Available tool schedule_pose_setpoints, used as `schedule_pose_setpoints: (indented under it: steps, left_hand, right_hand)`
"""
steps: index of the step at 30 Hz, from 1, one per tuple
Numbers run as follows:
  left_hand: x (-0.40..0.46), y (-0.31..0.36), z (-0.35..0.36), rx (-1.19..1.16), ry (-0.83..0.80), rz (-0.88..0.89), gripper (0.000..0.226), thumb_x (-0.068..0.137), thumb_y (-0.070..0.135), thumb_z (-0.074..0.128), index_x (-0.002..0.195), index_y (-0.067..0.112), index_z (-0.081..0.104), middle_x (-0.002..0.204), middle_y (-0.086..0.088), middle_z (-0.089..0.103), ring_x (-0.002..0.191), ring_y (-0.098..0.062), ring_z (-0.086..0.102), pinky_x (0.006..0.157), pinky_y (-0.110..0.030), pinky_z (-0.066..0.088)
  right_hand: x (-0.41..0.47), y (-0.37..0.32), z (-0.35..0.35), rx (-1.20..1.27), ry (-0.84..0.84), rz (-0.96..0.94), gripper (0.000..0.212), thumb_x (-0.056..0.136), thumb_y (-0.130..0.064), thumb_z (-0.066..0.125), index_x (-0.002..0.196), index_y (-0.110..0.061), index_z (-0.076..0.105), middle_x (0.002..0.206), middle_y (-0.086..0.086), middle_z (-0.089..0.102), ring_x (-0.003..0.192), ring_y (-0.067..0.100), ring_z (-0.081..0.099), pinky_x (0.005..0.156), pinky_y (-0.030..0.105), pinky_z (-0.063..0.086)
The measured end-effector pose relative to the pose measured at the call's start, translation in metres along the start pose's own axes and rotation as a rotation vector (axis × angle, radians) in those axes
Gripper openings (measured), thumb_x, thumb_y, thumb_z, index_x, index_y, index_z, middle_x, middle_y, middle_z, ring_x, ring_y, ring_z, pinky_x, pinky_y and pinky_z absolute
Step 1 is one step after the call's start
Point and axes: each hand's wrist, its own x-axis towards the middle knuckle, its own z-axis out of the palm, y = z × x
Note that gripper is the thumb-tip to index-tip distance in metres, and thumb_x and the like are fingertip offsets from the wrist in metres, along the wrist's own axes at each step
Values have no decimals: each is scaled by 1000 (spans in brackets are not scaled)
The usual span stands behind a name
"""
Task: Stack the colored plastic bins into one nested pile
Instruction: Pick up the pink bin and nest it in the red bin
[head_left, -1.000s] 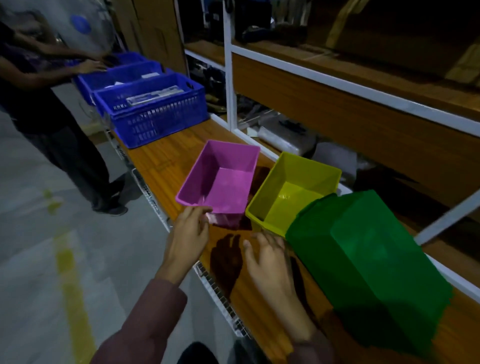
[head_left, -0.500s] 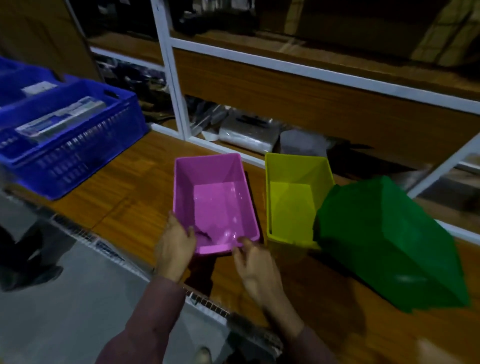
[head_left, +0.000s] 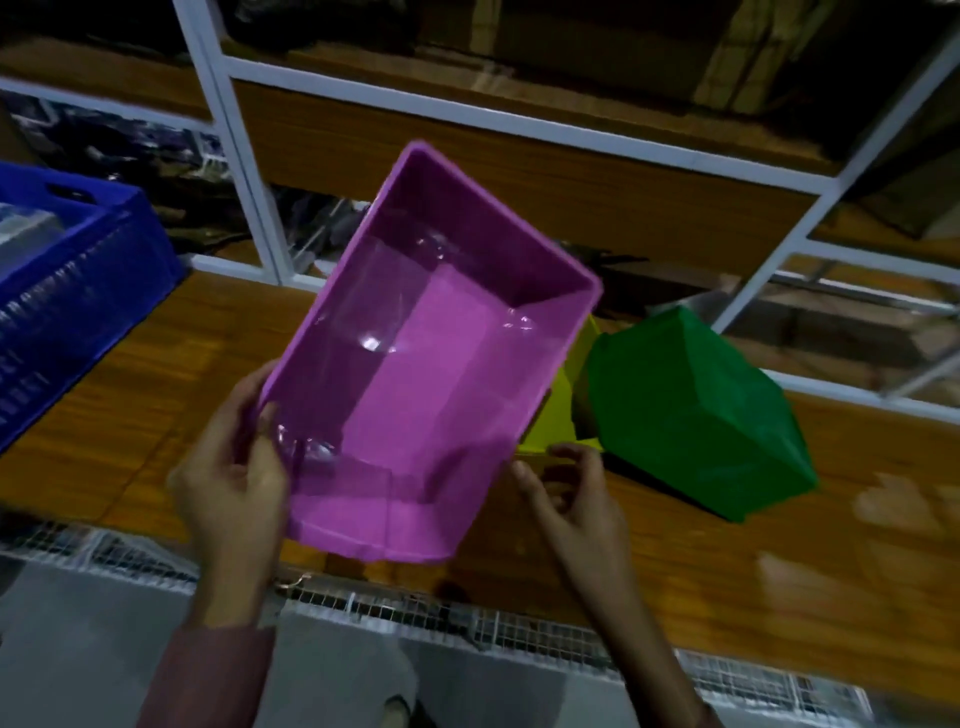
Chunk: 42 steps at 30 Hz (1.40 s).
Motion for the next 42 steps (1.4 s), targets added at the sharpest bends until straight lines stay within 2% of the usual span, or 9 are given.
schedule_pose_setpoints:
  steps: [4, 14, 17, 23, 29, 34, 37, 39, 42]
  left_hand:
    - [-25, 42, 40, -175, -15, 136, 29, 107, 17, 60, 134, 26, 66, 128, 28, 71, 119, 2, 67, 103, -23, 54]
    - [-191, 155, 178, -245, -387, 217, 34, 104, 45, 57, 129, 68, 59, 128, 45, 63, 121, 10, 64, 107, -35, 54]
    - [-246, 194, 213, -239, -556, 256, 40, 102, 53, 55, 143, 54, 54, 143, 30, 61, 133, -9, 62, 112, -57, 50]
    - [-321, 282, 277, 40, -548, 737, 67, 102, 32, 62, 161, 8, 40, 169, -12, 40, 153, -35, 42, 129, -40, 26]
    - [-379, 332, 332, 388, -750, 840, 42, 101, 56, 45, 119, 28, 71, 100, -4, 75, 89, -37, 74, 65, -43, 57]
    - [-421, 348, 410, 226, -701, 650, 48, 103, 59, 41, 104, 18, 66, 79, -18, 70, 70, -45, 69, 63, -56, 56]
    - [-454, 360, 465, 7, -692, 452, 57, 103, 69, 39, 119, 18, 60, 89, -17, 71, 77, -43, 68, 72, -60, 57]
    - [-480, 376, 508, -81, -692, 344, 53, 104, 66, 40, 125, 21, 58, 95, -13, 71, 83, -41, 68, 76, -59, 57]
    - [-521, 400, 566, -128, -704, 238, 44, 107, 54, 42, 131, 20, 56, 104, -12, 72, 89, -41, 67, 78, -55, 56]
  right_hand:
    - [-17, -7, -63, 241, -7, -15, 37, 94, -47, 67, 127, -32, 57, 109, -5, 79, 84, 20, 77, 67, 42, 62]
    - [-117, 81, -251, 109, 478, -23, 14, 107, -36, 55, 121, -36, 57, 83, 9, 77, 76, 32, 77, 70, 61, 61]
    - [-151, 119, -313, -67, 553, 15, 18, 105, -49, 49, 122, -46, 54, 71, 4, 73, 66, 27, 73, 64, 57, 59]
    - [-206, 178, -446, -736, 505, 12, 37, 107, -45, 37, 139, -29, 47, 71, 6, 71, 61, 35, 68, 54, 49, 52]
    - [-225, 201, -560, -1218, 528, 2, 46, 77, -23, 84, 121, -23, 70, 60, 1, 64, 47, 26, 65, 37, 31, 25]
    - [-220, 231, -648, -836, 799, -56, 31, 104, -38, 61, 133, -25, 62, 107, 1, 70, 100, 22, 64, 79, 41, 58]
    - [-215, 257, -696, -623, 893, 222, 73, 105, -53, 53, 165, -30, 19, 170, 0, 29, 150, 13, 30, 122, 40, 30]
    - [-206, 280, -726, -387, 920, 336, 77, 104, -59, 49, 166, -39, 7, 174, 1, 23, 153, 18, 36, 122, 49, 34]
    - [-187, 317, -773, -227, 948, 329, 40, 108, -49, 45, 147, -44, 41, 118, -2, 74, 94, 13, 77, 77, 53, 65]
